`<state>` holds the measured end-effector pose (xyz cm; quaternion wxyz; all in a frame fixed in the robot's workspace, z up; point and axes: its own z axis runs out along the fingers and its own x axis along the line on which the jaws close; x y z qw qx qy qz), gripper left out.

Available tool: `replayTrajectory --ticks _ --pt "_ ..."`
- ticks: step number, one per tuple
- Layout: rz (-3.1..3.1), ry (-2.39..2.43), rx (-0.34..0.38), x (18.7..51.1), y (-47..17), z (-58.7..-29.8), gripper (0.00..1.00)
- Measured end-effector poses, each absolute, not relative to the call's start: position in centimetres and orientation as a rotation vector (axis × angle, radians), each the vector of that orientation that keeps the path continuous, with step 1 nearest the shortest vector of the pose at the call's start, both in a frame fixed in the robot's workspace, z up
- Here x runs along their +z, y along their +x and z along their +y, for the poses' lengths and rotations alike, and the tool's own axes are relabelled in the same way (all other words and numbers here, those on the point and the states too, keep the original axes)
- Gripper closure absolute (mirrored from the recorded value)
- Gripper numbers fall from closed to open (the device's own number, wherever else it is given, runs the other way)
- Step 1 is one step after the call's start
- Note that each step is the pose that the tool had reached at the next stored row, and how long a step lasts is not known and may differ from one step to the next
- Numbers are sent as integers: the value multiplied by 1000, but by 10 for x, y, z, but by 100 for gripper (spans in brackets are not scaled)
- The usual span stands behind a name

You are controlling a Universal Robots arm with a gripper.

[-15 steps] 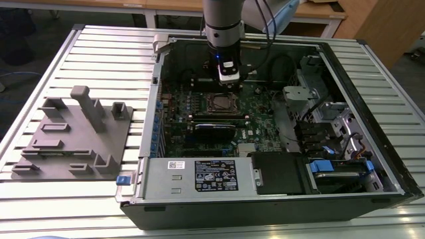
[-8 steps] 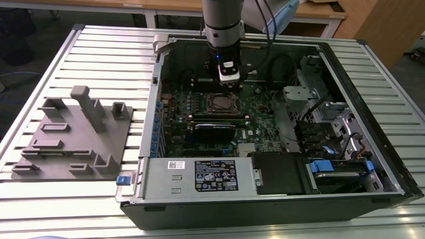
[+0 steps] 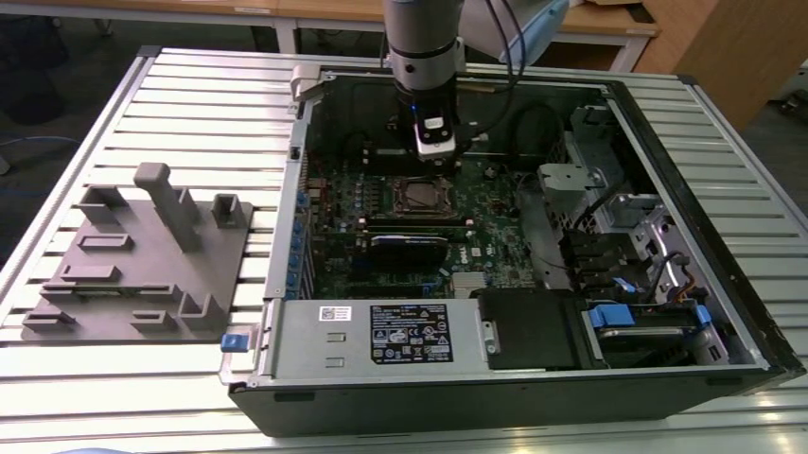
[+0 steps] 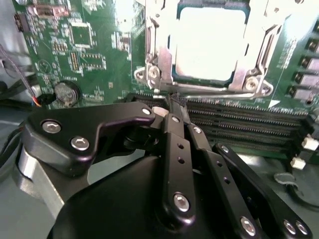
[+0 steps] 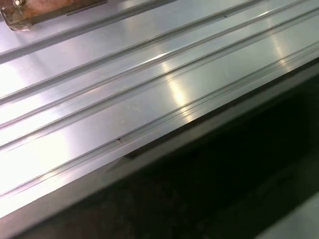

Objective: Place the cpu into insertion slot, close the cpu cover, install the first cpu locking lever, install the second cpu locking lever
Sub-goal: 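Install the first cpu locking lever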

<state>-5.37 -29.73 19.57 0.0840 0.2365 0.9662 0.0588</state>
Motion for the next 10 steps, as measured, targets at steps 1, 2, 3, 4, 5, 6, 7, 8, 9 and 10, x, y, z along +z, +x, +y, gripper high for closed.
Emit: replayTrajectory --ticks 1,2,3,4,5,6,7,8,9,10 --pt "2884 707 187 196 -54 -297 89" --pt "2884 708 192 196 -54 -297 89" --pt "2884 708 194 196 -54 -298 89" --pt "2884 708 195 196 -54 -298 89" --pt "2884 708 198 196 -54 -299 89" --pt "2883 708 200 196 -54 -300 89" --pt "2883 708 204 196 -55 -300 89" --pt "2883 709 206 196 -55 -301 89" --pt "2882 709 209 196 -55 -301 89" --pt "2882 709 212 196 -55 -302 89"
